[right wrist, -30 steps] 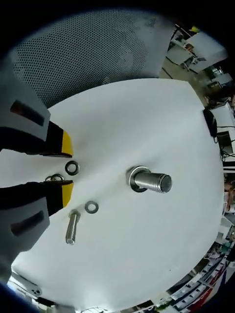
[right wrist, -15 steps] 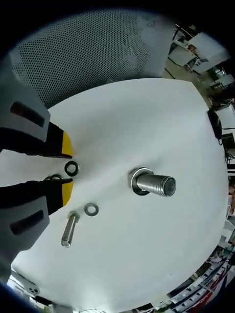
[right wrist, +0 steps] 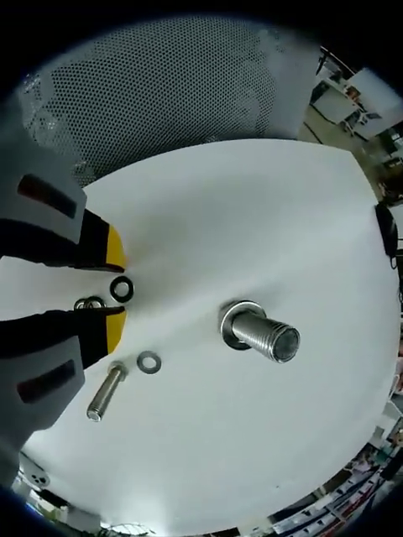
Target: Place the washer onto the threaded stud by aligning its center hole with the stud, sliding it down to the base, and recovering from edge contact or off-axis alignment until the washer reaches the visible bottom stop.
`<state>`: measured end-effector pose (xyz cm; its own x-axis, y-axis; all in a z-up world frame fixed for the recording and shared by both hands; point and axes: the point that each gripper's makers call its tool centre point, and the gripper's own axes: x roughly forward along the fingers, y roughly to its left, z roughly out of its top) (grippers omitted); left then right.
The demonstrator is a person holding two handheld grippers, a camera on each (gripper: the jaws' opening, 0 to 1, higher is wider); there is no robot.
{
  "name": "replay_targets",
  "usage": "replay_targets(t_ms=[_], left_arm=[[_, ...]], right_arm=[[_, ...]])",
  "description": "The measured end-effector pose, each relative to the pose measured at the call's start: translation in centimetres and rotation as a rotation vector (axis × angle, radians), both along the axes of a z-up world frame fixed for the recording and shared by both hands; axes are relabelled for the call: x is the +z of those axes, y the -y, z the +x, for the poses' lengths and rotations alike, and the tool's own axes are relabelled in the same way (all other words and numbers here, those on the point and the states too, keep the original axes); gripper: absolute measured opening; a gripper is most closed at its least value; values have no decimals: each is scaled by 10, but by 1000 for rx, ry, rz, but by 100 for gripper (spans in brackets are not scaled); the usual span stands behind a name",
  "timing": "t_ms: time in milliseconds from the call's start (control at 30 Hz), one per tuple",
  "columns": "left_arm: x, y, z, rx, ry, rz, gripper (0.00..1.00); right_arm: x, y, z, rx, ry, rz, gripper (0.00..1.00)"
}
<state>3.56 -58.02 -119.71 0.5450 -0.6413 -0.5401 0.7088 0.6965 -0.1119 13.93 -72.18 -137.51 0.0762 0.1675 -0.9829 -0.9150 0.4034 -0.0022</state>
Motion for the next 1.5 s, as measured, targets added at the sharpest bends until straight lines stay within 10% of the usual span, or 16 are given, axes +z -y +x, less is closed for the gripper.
replay_targets(t_ms=[733,1500], left_arm=[[-1,0,0,-3,-3,6,22],[-1,0,0,-3,-6,4,22]], right_arm=[[-1,-1,0,-41,25,-64,15],[3,1,-3,-213,77,82,13]])
